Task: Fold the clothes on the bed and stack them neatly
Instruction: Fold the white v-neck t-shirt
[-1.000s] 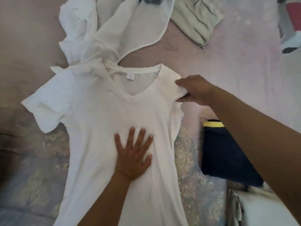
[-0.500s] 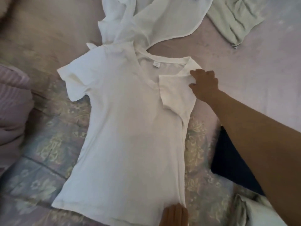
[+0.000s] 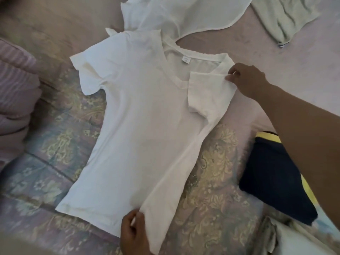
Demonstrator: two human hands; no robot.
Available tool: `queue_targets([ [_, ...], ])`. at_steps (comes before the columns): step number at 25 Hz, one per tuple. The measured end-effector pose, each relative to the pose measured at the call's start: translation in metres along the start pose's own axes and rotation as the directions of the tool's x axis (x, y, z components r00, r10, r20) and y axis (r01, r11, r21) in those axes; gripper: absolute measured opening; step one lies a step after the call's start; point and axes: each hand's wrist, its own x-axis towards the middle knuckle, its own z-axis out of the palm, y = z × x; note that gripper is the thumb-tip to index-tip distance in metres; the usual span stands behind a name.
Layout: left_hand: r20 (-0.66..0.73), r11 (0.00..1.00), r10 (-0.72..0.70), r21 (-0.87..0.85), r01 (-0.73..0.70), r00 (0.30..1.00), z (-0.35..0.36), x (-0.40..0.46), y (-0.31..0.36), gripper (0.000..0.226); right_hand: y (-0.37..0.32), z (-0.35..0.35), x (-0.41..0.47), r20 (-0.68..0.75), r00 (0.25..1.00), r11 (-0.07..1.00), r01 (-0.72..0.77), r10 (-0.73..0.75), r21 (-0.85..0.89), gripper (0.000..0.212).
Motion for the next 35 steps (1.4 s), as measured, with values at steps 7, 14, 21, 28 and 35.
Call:
queue_targets([
  [7,-0.014,0.996,-0.018,0.084,0.019,1.0,-0.005,0.001,-0.005,0.018,0.003,0.002,0.006,-0.111,0.991,0.996,0.065,-0.071,-0.06,0.032],
  [14,0.002,0.98,0.082,0.181,-0.081,0.997,0.005,-0.007,-0.023,0.01,-0.002,0.014,0.022,-0.152,0.977,0.928,0.082,-0.146,-0.362,0.035],
  [21,0.27,0.77,0.134,0.577,-0.272,0.953,-0.009,0.001,0.012,0.023,-0.029,0.019,0.022,-0.008,0.978,0.964,0.203,-0.207,-0.172,0.046],
  [28,0.319,0.857,-0.091,0.507,-0.089,0.944,0.0,0.019,0.021,0.02,-0.053,0.024,0.028,-0.188,0.972,0.983,0.115,-0.141,-0.143,0.029],
  [35,0.282,0.833,-0.173,0.553,-0.013,0.944,-0.006,0.021,0.015,0.017,-0.035,0.031,0.011,-0.148,0.989,0.986,-0.054,0.03,-0.158,0.046],
])
